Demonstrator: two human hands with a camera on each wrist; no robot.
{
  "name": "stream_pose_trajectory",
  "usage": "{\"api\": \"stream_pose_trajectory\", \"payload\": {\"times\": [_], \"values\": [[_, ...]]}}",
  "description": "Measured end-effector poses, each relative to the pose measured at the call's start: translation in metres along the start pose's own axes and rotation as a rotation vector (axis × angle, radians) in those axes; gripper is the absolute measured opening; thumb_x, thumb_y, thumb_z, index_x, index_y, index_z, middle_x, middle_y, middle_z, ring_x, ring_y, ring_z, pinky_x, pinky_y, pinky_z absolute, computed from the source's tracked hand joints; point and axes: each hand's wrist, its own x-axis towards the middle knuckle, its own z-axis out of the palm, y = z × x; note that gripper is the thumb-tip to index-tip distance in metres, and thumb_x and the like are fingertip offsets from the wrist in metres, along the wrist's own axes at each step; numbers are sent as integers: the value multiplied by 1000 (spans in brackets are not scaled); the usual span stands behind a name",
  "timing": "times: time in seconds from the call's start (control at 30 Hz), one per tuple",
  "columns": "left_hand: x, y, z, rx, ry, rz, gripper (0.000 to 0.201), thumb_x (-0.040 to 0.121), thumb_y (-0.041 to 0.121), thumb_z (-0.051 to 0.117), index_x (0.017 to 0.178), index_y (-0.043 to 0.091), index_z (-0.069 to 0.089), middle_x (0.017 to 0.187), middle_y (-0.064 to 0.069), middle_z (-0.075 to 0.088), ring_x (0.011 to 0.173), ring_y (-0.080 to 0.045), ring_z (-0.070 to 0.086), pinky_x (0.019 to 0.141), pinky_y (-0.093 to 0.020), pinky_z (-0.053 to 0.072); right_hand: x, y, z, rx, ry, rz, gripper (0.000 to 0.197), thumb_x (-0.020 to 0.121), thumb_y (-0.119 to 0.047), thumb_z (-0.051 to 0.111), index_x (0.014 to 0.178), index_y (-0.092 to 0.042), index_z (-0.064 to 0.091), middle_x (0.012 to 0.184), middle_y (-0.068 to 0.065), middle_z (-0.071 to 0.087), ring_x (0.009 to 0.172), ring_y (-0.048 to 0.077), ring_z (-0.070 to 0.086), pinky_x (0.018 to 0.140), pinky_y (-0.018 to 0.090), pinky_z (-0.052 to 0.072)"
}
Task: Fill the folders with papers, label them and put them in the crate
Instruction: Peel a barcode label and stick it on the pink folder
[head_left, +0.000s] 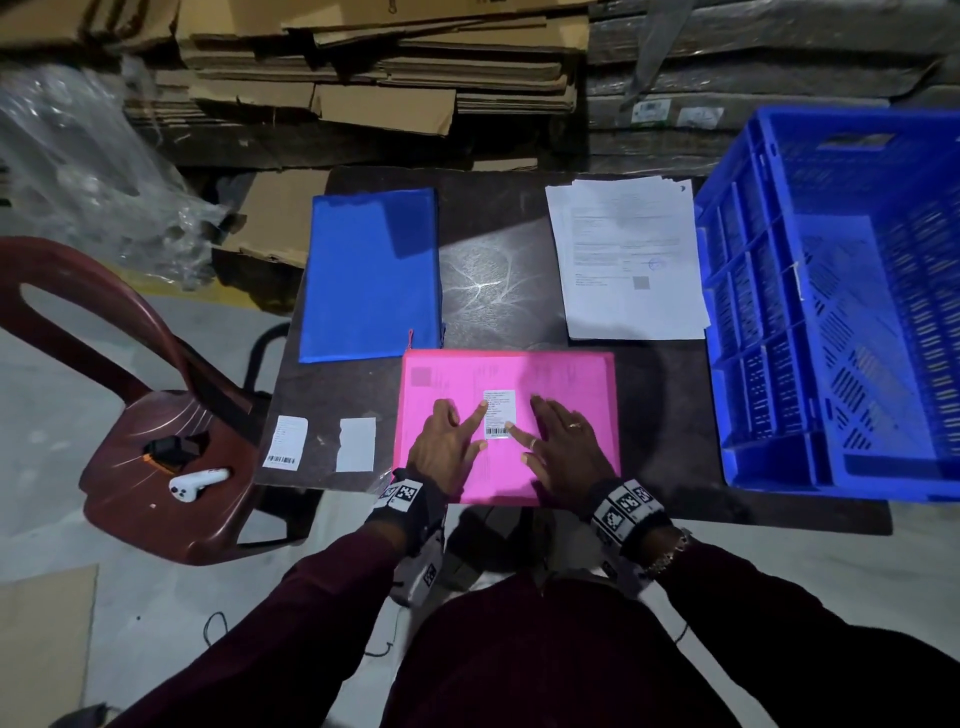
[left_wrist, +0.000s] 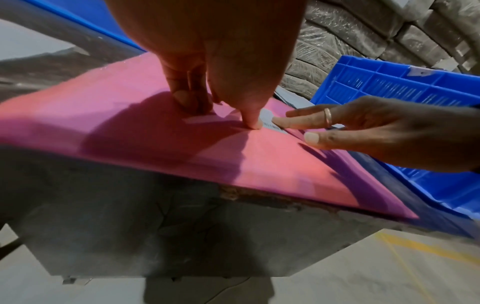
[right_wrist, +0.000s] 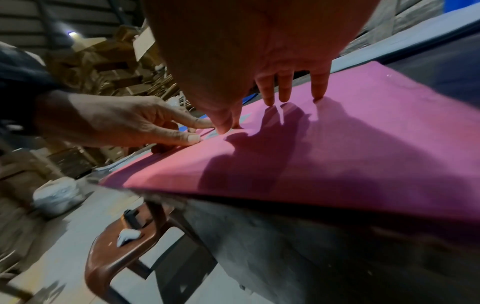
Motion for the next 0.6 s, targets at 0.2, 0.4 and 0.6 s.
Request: {"api": "stream_pose_trajectory", "payload": {"times": [0.2,0.4,0.6], "values": [[-2,5,4,-190,84,-174,54,87,57,56,138,40,50,102,1,40,87,-15,47,66,-31,52,-18,-6,6,-42,-9,1,52,95,-37,53,146,-33,42,159,18,24,142,39,31,109,60,34],[2,12,2,-229,90,-251,57,83,57,63,137,43,50,106,-1,44,89,-19,53,67,-33,53,-14,-21,-1,6,-49,37,57,94,-47,33,150,-33,34,162,18,13,146,39,22,112,65,25],[0,9,3,-221,104,-214,72,74,77,42,137,41,51,105,-1,43,85,-16,52,64,-32,53,-19,-21,-9,-9,-72,85,58,97,-49,26,153,-34,27,163,18,7,149,37,11,115,63,20]]}}
